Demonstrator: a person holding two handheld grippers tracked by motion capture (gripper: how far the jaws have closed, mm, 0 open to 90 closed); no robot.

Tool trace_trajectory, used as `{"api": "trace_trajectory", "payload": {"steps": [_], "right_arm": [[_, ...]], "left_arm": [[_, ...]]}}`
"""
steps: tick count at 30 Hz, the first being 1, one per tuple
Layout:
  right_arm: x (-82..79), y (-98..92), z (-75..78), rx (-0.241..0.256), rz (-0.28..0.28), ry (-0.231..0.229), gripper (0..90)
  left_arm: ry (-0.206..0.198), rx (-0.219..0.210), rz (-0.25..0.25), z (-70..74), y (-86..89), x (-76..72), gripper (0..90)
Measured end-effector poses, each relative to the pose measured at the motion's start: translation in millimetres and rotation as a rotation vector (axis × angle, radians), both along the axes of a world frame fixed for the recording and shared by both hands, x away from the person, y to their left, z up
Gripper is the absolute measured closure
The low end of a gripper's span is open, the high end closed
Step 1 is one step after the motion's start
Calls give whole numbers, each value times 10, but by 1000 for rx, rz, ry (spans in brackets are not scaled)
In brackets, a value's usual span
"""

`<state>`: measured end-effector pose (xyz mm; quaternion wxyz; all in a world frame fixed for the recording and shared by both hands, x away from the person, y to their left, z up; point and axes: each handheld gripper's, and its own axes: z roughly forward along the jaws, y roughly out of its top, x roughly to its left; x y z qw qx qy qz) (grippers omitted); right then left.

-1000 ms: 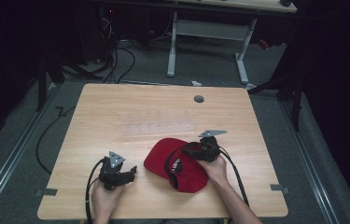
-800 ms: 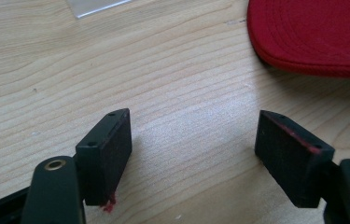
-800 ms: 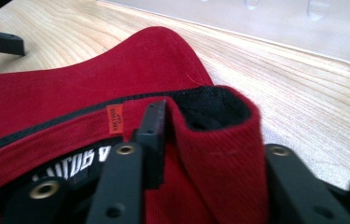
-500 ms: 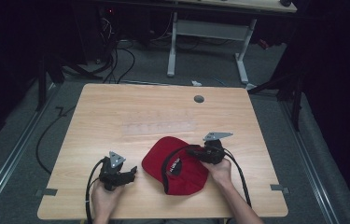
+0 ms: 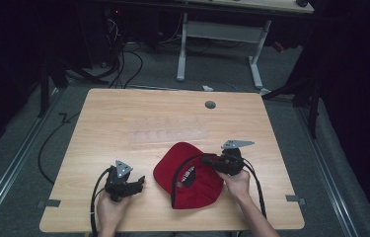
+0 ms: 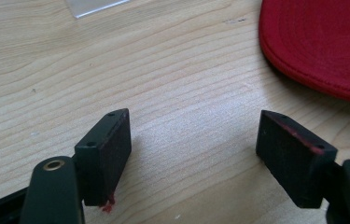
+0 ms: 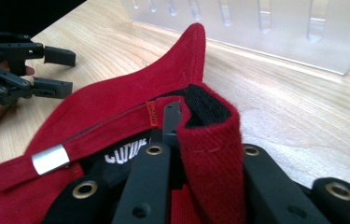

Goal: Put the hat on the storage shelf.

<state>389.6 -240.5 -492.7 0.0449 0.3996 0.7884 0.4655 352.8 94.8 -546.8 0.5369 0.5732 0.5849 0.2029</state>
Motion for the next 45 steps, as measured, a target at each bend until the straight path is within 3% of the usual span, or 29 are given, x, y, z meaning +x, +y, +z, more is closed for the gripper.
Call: {"api": "trace_trajectory", "payload": {"steps": [16, 21, 26, 31, 34, 36, 38, 45], "right_arm": [[-116, -136, 269, 11, -23, -40, 820], [-157, -172, 343, 15, -38, -55, 820], [-187, -212, 400, 28, -55, -63, 820], [-191, -191, 474, 25, -55, -72, 820], [-192, -173, 526, 34, -53, -80, 820], [-188, -161, 553, 40, -54, -83, 820], [-181, -146, 576, 43, -55, -85, 820], [-170, -90, 650, 54, -61, -99, 820]], "left_arm": [[-3, 1, -25, 3, -22, -17, 287], [-10, 23, -48, 10, -75, -48, 307], [-41, 15, -101, 56, -240, -139, 313], [-26, 18, -165, 77, -394, -192, 306], [-42, 29, -209, 100, -545, -235, 299], [-44, 29, -215, 109, -572, -240, 299], [-43, -3, -223, 142, -647, -240, 296], [-51, -13, -231, 152, -812, -235, 288]]}}
